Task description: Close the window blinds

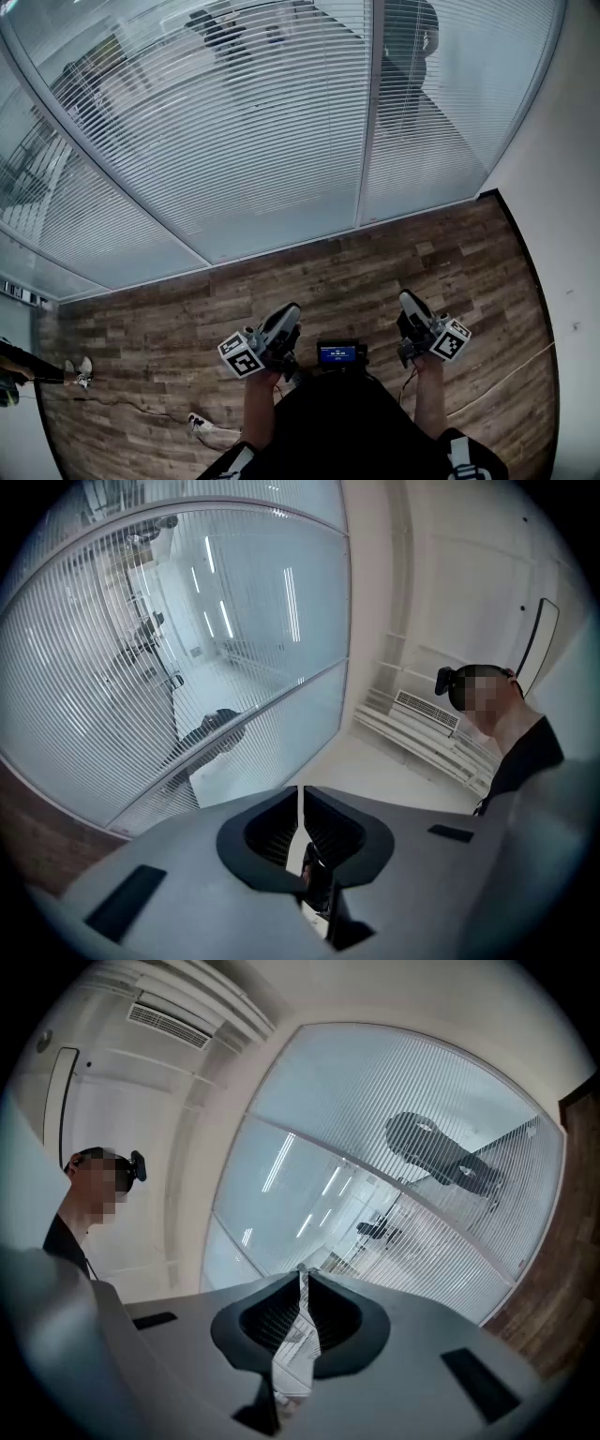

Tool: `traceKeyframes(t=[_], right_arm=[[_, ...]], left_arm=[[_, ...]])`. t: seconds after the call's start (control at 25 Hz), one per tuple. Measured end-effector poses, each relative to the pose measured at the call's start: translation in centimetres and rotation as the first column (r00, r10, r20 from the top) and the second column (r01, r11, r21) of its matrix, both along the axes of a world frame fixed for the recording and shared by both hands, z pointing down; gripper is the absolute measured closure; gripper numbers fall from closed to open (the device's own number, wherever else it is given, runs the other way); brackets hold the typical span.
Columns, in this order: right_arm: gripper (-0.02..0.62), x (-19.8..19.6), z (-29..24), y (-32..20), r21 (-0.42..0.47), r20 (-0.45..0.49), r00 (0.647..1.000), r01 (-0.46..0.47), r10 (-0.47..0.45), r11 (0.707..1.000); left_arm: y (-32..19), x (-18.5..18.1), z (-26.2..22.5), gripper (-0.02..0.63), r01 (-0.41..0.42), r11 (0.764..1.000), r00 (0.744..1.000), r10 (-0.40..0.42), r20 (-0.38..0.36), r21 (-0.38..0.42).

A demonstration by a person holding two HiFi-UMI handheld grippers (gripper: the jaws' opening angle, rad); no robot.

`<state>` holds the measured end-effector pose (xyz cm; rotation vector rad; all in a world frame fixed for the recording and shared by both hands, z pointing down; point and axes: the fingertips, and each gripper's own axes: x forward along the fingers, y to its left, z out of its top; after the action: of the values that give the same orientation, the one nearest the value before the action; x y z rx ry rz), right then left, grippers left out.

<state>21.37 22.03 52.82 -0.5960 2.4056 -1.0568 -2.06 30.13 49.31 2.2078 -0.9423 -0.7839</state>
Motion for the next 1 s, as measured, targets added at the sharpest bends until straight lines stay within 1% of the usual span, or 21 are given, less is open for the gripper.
traceKeyframes(t=[0.56, 0.76, 1.0], right_arm=[[0.560, -0.1, 0.0, -0.7, 0.001, 0.003, 1.000, 0.008, -0.008, 1.000], [0.560, 0.1, 0.1, -0.9, -0.007, 0.022, 1.000, 0.002, -0.002, 1.000], [0.558, 1.2, 0.1, -1.7, 0.001, 0.006, 1.000, -0.022, 0.022, 1.000]], left_arm=[[-0.8, 0.2, 0.0, 0.584, -0.004, 1.000, 1.000, 0.004, 0.007, -0.010], [-0.9, 0.4, 0.2, 0.584, -0.006, 1.000, 1.000, 0.006, 0.013, -0.014], [-1.6, 1.8, 0.0, 0.584, -0.020, 1.000, 0.999, 0.020, 0.028, -0.016]])
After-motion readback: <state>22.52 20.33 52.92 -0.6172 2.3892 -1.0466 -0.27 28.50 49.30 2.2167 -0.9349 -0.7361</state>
